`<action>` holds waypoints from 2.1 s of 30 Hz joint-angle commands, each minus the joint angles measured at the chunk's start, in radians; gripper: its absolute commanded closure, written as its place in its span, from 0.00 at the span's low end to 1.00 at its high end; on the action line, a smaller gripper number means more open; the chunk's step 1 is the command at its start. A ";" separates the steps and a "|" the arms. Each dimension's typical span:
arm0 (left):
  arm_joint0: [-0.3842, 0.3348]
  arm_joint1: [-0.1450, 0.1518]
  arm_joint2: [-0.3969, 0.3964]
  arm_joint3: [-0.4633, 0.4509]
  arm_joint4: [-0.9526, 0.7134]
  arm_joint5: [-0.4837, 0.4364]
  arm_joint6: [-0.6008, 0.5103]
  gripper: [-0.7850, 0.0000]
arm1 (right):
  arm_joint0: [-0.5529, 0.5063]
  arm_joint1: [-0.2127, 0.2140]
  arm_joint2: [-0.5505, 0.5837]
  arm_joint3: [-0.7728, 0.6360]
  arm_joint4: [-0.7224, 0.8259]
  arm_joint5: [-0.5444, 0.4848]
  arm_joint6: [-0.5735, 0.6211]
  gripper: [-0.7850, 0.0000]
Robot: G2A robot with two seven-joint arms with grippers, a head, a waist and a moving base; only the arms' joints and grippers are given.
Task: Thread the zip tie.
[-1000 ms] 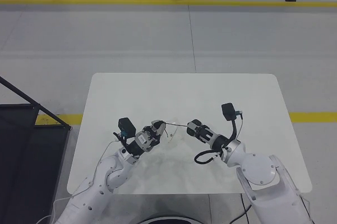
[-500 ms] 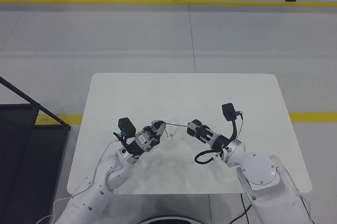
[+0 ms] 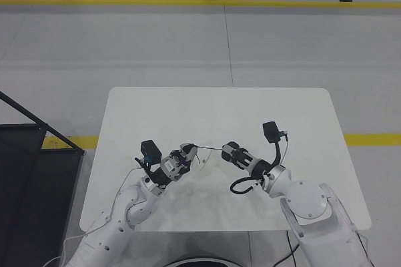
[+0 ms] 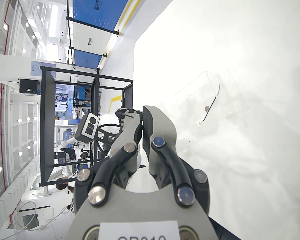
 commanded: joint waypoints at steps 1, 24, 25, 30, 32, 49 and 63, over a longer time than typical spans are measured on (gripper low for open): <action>0.000 0.000 0.000 0.000 0.000 0.000 0.000 1.00 | 0.002 0.000 -0.001 0.001 0.001 0.001 0.000 1.00; 0.000 0.000 0.000 0.000 0.000 0.000 0.000 1.00 | -0.060 0.009 0.050 -0.030 0.005 -0.032 0.004 1.00; 0.000 0.000 0.000 0.000 0.000 0.000 0.000 1.00 | -0.060 0.009 0.050 -0.030 0.005 -0.032 0.004 1.00; 0.000 0.000 0.000 0.000 0.000 0.000 0.000 1.00 | -0.060 0.009 0.050 -0.030 0.005 -0.032 0.004 1.00; 0.000 0.000 0.000 0.000 0.000 0.000 0.000 1.00 | -0.060 0.009 0.050 -0.030 0.005 -0.032 0.004 1.00; 0.027 -0.013 0.001 -0.001 0.086 0.090 0.101 1.00 | -0.098 0.008 0.028 -0.102 -0.026 0.056 -0.037 1.00; 0.029 -0.023 0.003 0.014 0.129 0.097 0.150 1.00 | -0.064 0.001 -0.008 -0.120 -0.031 0.153 -0.047 1.00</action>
